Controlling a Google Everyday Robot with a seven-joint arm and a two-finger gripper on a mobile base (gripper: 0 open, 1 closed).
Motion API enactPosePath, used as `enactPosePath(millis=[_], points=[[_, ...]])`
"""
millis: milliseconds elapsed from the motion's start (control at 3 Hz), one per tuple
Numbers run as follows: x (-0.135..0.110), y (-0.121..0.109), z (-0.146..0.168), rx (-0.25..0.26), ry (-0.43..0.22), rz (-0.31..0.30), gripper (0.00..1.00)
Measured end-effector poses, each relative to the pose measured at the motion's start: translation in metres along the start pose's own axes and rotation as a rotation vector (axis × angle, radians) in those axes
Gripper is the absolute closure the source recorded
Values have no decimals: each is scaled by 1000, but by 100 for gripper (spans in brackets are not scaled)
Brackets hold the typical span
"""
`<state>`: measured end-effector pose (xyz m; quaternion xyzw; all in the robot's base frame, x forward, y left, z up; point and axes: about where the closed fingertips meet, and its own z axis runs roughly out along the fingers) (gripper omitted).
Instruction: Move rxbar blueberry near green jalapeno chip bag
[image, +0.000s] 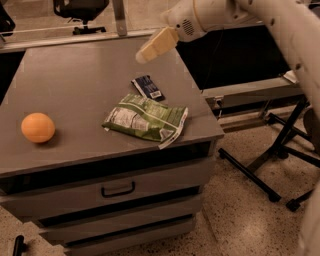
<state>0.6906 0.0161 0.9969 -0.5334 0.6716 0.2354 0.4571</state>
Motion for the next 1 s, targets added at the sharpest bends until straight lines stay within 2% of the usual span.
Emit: enactPosePath(millis=[333,667,1000], points=[[-5,4,-51,114,-55,18,0],[11,-13,-77,213,-77,51,0],[9,-13,-76,212,-79,48,0]])
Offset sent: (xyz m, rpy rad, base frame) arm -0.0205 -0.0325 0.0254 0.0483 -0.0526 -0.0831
